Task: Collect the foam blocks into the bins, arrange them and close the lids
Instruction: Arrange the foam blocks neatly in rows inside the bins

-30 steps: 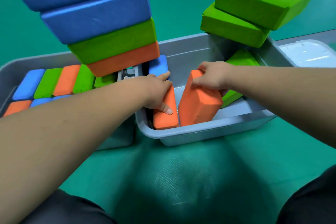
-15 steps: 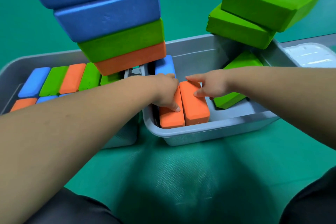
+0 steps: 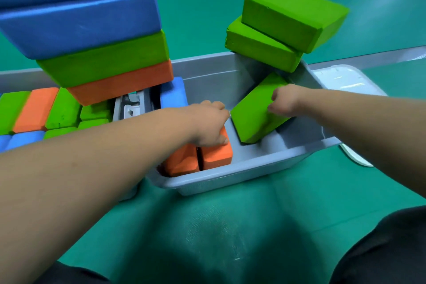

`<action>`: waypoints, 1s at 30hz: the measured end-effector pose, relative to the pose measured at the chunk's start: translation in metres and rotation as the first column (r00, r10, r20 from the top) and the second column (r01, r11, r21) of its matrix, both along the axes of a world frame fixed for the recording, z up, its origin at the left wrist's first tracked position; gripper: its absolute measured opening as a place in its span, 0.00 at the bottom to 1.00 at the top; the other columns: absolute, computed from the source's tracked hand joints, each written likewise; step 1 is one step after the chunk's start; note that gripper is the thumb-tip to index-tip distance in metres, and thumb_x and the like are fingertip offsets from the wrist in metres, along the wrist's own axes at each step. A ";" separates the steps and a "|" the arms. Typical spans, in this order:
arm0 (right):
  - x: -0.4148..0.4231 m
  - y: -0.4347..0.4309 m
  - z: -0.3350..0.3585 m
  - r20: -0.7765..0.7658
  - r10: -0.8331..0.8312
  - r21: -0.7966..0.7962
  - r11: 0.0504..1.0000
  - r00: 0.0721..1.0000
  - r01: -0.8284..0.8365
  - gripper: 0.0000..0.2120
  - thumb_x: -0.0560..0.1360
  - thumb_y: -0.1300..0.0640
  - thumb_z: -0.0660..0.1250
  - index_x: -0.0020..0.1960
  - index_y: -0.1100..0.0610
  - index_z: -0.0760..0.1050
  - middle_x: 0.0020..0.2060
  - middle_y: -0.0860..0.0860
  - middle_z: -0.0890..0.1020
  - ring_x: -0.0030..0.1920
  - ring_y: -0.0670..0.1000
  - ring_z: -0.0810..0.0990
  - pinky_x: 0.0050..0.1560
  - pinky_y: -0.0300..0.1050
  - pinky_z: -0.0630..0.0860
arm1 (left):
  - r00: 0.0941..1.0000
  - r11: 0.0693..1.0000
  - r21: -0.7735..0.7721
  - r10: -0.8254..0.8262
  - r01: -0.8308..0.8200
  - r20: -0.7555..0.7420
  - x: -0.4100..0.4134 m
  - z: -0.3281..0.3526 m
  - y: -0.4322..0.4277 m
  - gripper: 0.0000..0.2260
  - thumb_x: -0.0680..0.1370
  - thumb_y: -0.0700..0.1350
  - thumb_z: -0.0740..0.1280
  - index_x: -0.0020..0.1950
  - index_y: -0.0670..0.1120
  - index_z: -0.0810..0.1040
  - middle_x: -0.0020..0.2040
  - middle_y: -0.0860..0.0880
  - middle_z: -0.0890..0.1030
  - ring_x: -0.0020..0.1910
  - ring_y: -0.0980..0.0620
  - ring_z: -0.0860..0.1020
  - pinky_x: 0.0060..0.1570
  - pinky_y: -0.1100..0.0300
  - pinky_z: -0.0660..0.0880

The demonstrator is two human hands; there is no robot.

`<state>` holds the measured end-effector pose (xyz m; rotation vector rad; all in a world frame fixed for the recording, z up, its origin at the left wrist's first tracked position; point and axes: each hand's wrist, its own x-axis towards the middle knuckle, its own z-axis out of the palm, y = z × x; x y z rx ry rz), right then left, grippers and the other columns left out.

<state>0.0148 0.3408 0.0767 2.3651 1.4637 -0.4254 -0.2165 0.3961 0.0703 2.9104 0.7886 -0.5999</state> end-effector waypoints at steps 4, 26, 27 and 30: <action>0.007 -0.001 -0.007 0.020 -0.103 0.108 0.989 0.994 0.101 0.24 0.80 0.49 0.63 0.71 0.62 0.69 0.68 0.65 0.71 0.68 0.66 0.73 0.59 0.49 0.71 | 0.997 1.000 -0.003 -0.001 0.001 -0.074 0.015 -0.003 -0.007 0.41 0.74 0.70 0.69 0.78 0.46 0.66 0.79 0.43 0.64 0.75 0.37 0.66 0.69 0.40 0.71; -0.044 0.015 -0.029 -0.283 0.008 0.318 0.944 0.959 0.086 0.28 0.71 0.49 0.73 0.66 0.50 0.64 0.57 0.60 0.72 0.44 0.60 0.78 0.43 0.48 0.74 | 0.955 0.984 0.041 0.177 -0.172 -0.238 -0.006 -0.002 -0.011 0.72 0.59 0.73 0.76 0.84 0.41 0.37 0.78 0.40 0.61 0.75 0.36 0.64 0.72 0.44 0.69; -0.048 0.018 -0.024 -0.275 0.022 0.350 0.933 0.961 0.079 0.31 0.71 0.47 0.73 0.69 0.50 0.65 0.58 0.60 0.72 0.47 0.61 0.78 0.45 0.48 0.75 | 0.964 0.988 0.051 0.156 -0.148 -0.215 -0.009 -0.003 -0.011 0.71 0.59 0.73 0.76 0.84 0.41 0.38 0.77 0.40 0.62 0.74 0.37 0.65 0.71 0.45 0.69; -0.061 0.028 -0.002 -0.223 0.103 0.470 0.883 0.969 0.015 0.31 0.69 0.41 0.71 0.68 0.52 0.73 0.54 0.57 0.73 0.54 0.60 0.79 0.52 0.49 0.75 | 0.973 0.991 0.053 0.128 -0.120 -0.189 -0.015 -0.004 -0.011 0.70 0.60 0.74 0.75 0.84 0.40 0.38 0.76 0.39 0.63 0.73 0.37 0.66 0.71 0.45 0.69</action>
